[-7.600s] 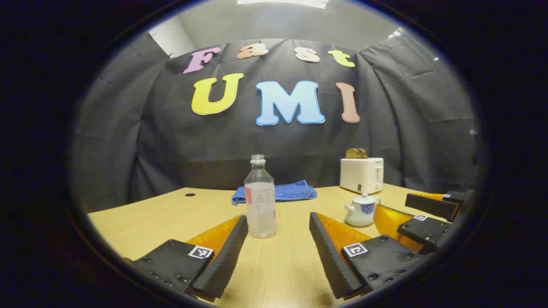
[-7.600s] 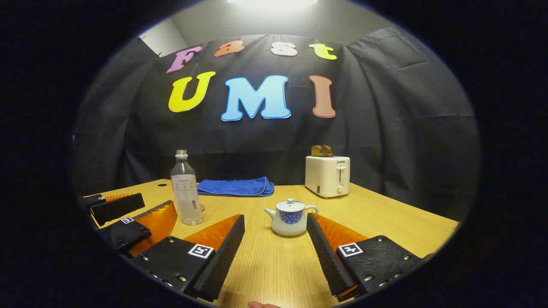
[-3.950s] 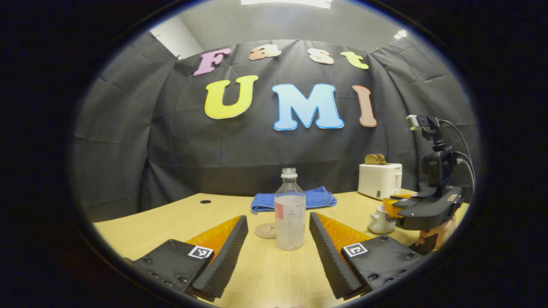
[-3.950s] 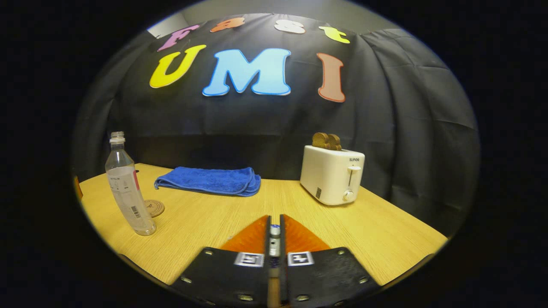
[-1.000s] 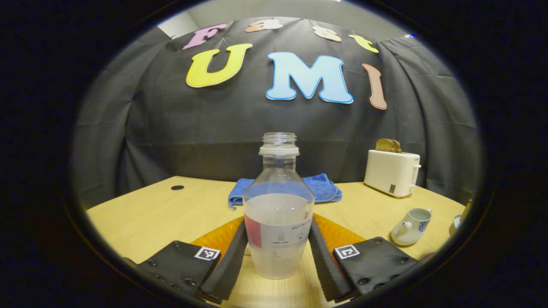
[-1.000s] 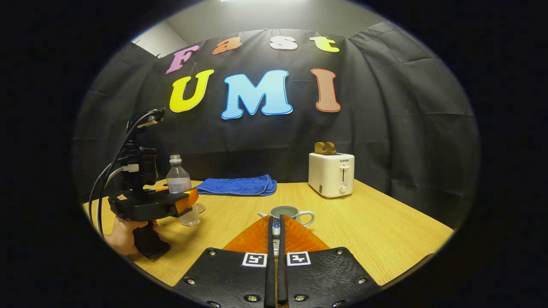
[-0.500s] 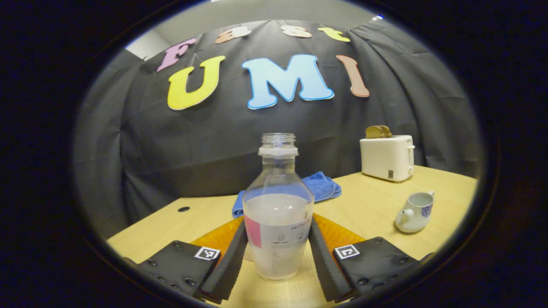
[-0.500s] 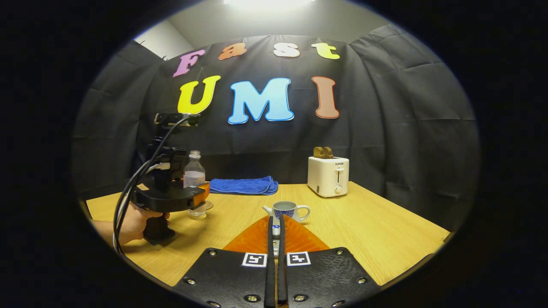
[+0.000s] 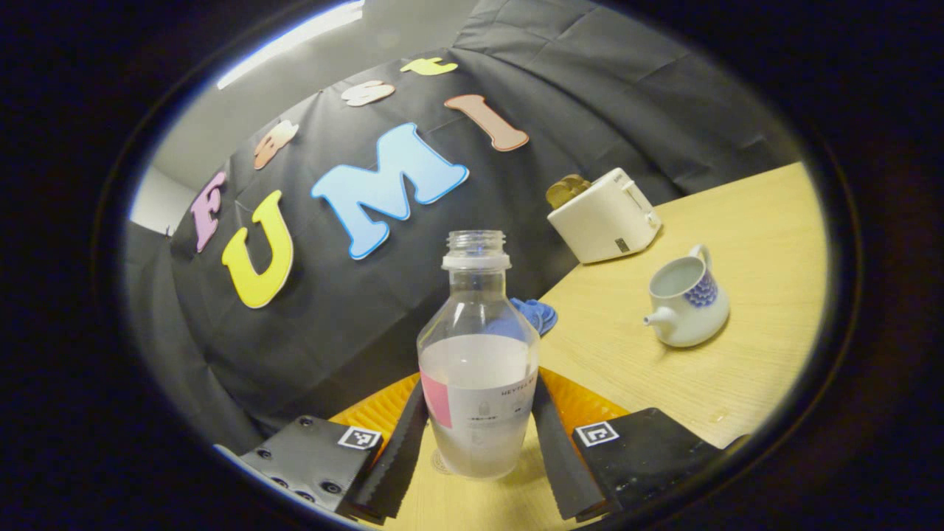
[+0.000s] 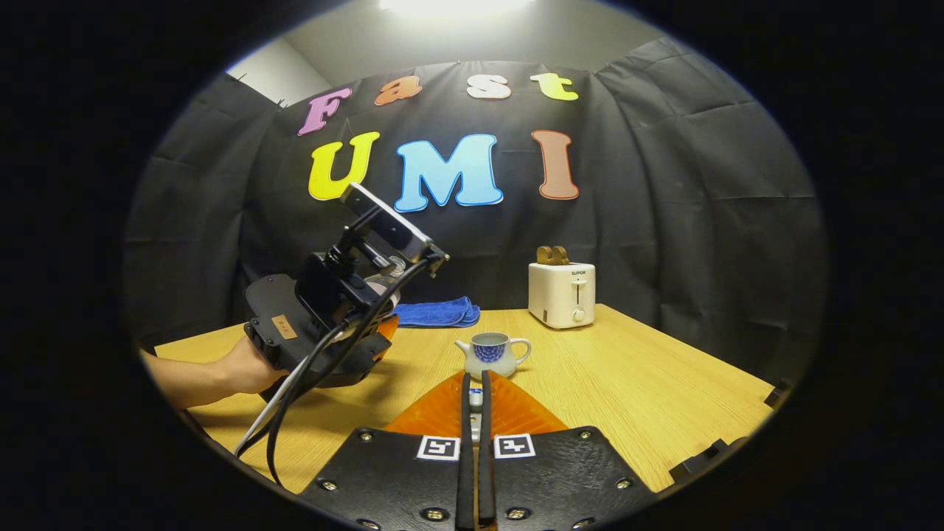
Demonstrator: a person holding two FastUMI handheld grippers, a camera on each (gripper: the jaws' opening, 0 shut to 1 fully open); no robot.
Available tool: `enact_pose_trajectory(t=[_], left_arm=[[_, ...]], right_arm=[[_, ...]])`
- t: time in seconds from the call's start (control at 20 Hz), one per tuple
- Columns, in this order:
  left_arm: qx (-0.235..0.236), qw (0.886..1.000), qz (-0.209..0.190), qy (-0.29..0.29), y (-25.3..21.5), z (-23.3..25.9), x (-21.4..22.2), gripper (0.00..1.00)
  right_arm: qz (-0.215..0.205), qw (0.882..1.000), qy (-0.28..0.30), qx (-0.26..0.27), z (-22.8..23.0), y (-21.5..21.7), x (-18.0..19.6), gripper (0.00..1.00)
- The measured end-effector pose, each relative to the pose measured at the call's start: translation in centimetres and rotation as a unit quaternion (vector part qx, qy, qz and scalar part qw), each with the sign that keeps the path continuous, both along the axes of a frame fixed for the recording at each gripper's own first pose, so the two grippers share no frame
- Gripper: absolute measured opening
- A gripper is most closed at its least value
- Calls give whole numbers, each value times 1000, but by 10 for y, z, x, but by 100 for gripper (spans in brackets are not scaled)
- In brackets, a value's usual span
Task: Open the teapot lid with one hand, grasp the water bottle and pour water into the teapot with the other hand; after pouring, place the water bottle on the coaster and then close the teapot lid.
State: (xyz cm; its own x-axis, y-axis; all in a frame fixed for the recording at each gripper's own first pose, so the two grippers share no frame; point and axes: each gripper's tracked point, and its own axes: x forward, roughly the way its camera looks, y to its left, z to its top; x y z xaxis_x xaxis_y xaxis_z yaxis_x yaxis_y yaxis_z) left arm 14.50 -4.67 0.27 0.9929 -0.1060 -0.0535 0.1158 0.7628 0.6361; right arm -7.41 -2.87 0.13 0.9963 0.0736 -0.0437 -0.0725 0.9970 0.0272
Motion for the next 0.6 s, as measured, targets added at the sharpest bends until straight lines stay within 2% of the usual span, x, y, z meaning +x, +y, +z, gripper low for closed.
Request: enact_pose_trajectory(t=[0.05,0.25,0.6], left_arm=[[27,1000,-1,4,-4,-3,2,87],[81,997,-4,17,-9,-12,8,87],[199,979,-40,18,-40,-22,17,85]], right_arm=[[0,1000,4,2,-4,-1,-1,3],[-1,1000,5,5,-6,-3,-6,3],[-8,1000,10,9,-13,-12,-17,3]])
